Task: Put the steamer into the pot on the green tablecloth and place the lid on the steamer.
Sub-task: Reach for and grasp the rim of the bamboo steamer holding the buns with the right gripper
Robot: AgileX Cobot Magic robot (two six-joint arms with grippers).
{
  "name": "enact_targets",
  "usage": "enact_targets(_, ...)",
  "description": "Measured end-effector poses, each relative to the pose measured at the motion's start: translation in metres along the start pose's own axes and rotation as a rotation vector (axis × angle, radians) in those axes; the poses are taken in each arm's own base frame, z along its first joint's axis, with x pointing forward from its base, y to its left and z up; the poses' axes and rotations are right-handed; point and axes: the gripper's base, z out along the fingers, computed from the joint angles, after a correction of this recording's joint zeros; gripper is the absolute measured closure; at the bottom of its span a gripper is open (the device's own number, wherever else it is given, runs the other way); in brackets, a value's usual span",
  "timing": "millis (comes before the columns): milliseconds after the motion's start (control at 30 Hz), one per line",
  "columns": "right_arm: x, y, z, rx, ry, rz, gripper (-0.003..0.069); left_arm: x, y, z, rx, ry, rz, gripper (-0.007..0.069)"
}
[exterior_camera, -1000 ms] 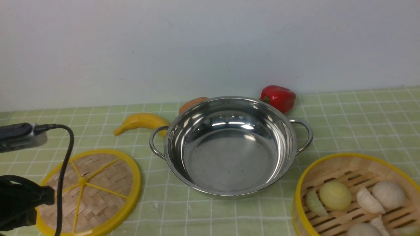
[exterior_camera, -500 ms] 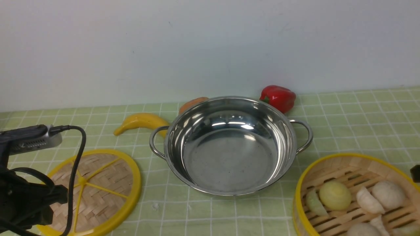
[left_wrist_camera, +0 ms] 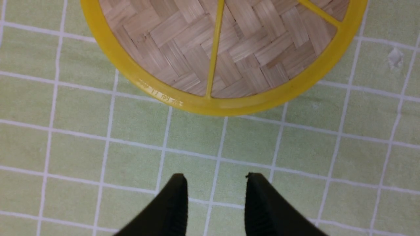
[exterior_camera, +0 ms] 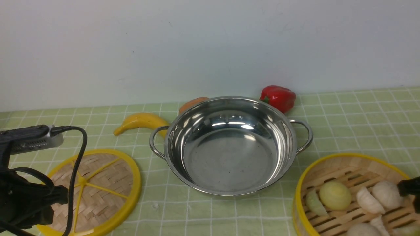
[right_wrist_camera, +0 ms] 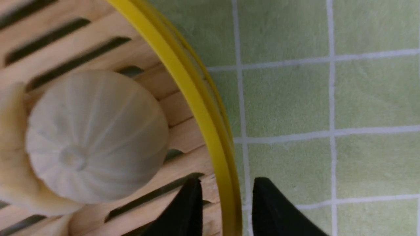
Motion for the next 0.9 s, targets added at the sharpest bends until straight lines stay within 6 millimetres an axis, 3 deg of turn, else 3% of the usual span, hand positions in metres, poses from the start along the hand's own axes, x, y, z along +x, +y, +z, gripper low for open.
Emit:
enact_targets(33,0.000,0.000,0.000,0.000,0.000,0.001,0.0458,0.000,0.000,0.000,0.000,0.000,0.000,0.0382)
enact_targets(100,-0.001,-0.001,-0.001,0.012,0.018,-0.006,0.0576,0.000,0.000,0.000,0.000,-0.001,0.000,0.0382)
enact_targets(133,-0.001,-0.001,-0.002,0.021,0.033,-0.012,0.0594,0.000,0.000,0.000,0.000,-0.001,0.000,0.0382)
enact_targets(533,0.001,-0.007,-0.043,0.073,0.049,-0.027,0.0581,0.000,0.000,0.000,0.000,-0.002,0.002,0.0382)
enact_targets(633,-0.004,-0.007,-0.069,0.078,0.037,-0.043,0.0573,0.000,0.000,0.000,0.000,-0.003,0.008,0.0382)
enact_targets(900,-0.021,-0.001,-0.111,0.029,-0.018,-0.079,0.0570,0.000,0.000,0.000,0.000,-0.003,0.036,0.0382)
